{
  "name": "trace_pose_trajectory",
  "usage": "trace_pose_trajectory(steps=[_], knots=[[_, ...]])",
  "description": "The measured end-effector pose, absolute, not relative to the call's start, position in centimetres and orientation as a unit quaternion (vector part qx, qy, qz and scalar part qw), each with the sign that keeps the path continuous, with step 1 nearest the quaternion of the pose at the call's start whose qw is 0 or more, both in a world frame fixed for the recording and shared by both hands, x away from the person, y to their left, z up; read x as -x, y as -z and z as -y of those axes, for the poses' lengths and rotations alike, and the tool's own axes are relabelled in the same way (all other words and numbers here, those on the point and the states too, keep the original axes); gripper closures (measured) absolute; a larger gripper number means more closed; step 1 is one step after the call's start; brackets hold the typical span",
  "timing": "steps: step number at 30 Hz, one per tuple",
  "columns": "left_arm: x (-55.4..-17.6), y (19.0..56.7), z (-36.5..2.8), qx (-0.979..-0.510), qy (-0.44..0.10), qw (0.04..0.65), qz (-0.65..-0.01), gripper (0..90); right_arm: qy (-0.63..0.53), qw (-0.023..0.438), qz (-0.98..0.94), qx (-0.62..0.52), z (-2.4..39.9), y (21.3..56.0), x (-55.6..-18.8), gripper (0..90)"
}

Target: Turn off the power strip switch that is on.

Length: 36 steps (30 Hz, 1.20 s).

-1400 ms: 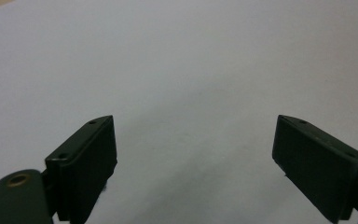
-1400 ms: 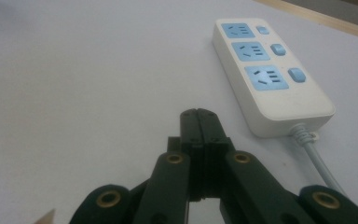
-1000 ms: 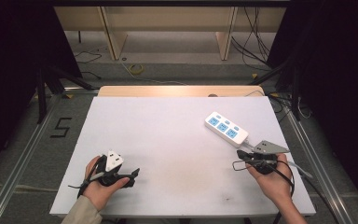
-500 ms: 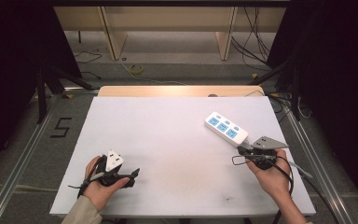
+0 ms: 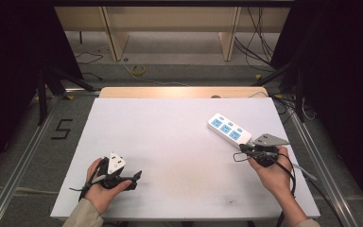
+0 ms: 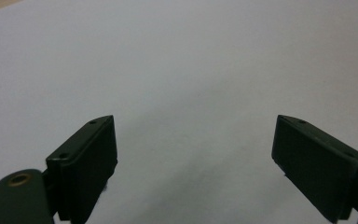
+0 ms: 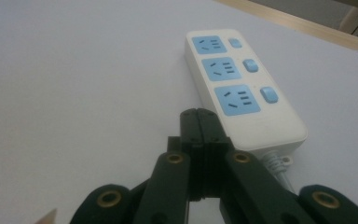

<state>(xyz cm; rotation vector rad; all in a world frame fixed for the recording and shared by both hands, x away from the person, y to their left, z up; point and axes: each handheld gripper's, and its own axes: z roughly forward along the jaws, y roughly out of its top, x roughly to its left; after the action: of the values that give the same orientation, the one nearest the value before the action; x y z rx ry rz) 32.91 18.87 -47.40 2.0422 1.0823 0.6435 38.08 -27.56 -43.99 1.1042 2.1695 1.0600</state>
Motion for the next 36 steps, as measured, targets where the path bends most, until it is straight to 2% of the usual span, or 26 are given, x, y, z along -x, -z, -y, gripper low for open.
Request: trace_pose_trajectory(steps=[36], knots=[[-32.9,47.5,-18.8,-0.794,-0.249,0.361,-0.421,14.0,-0.365,0.242,-0.798,-0.413,26.5,43.8,-41.7,90.0]])
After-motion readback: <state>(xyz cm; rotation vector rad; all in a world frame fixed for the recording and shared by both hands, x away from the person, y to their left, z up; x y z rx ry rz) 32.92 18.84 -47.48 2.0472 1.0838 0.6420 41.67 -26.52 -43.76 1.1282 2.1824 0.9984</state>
